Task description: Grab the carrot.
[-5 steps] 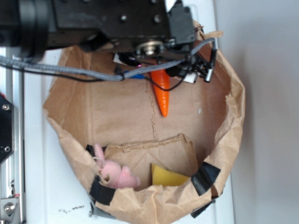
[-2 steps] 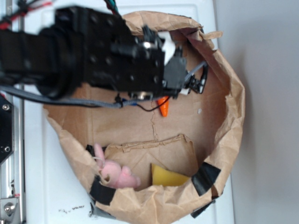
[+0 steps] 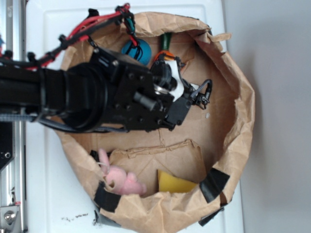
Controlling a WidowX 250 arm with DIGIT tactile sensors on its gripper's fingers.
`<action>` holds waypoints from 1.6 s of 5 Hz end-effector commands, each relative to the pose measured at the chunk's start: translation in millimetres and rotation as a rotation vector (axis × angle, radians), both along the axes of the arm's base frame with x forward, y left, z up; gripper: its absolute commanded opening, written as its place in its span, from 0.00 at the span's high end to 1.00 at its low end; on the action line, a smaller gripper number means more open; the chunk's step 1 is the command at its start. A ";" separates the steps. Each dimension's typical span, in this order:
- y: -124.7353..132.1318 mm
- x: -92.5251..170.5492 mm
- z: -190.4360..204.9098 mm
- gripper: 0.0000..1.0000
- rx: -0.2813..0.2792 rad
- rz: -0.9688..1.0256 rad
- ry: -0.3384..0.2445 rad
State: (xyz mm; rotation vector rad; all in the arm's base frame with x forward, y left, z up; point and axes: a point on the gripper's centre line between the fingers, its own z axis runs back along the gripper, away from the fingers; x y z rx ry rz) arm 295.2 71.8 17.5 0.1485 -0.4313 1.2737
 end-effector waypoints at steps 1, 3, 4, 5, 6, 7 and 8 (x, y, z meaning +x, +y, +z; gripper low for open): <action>-1.5 7.3 53.5 1.00 -0.114 0.000 -0.026; -13.0 8.3 103.3 1.00 -0.200 -0.054 0.020; -16.1 5.8 111.1 1.00 -0.183 -0.258 0.051; -22.9 -15.3 109.6 1.00 -0.001 -0.502 -0.086; -23.6 -28.6 108.3 1.00 0.039 -0.757 0.029; -18.1 -23.8 112.3 1.00 -0.013 -0.988 0.214; -20.7 -14.1 118.7 1.00 0.025 -0.931 0.287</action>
